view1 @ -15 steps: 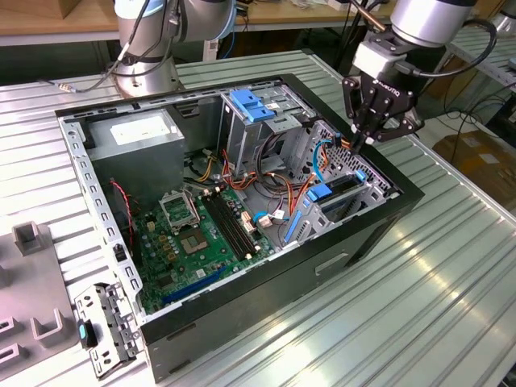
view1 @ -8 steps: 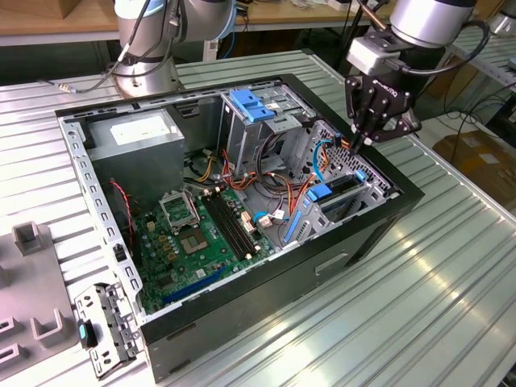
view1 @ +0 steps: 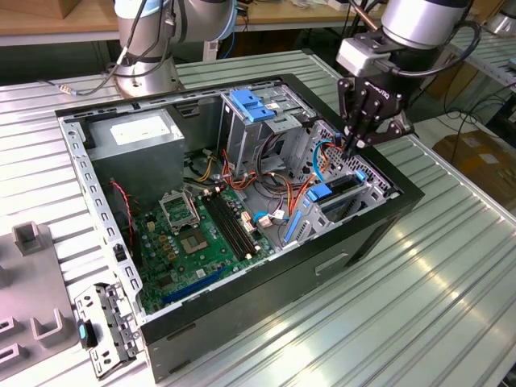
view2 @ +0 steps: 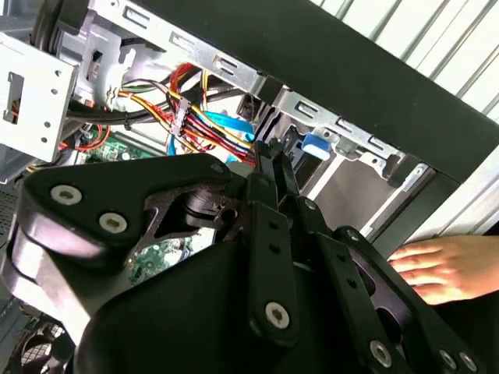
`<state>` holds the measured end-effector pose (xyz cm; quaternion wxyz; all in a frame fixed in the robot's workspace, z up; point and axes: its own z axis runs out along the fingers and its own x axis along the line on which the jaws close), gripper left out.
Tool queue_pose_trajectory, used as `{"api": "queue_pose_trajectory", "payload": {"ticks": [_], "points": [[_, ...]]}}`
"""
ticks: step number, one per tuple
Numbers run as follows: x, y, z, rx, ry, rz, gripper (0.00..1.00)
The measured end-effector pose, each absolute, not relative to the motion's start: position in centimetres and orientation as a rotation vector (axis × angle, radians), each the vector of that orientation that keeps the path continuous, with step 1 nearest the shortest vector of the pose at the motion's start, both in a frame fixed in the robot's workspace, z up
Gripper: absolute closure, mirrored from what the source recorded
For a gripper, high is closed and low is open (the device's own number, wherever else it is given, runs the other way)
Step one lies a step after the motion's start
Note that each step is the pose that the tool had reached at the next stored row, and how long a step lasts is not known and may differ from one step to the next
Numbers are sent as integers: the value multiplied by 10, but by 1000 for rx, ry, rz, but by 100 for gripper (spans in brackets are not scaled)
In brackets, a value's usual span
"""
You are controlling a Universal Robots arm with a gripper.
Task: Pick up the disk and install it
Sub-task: 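Insert the first disk wire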
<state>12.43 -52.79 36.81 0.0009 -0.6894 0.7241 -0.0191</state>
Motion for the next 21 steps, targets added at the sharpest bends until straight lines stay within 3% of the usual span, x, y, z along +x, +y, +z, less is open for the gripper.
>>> {"api": "queue_pose_trajectory", "payload": {"ticks": [21], "points": [[114, -543, 359, -2251, 2183, -63, 83]]}}
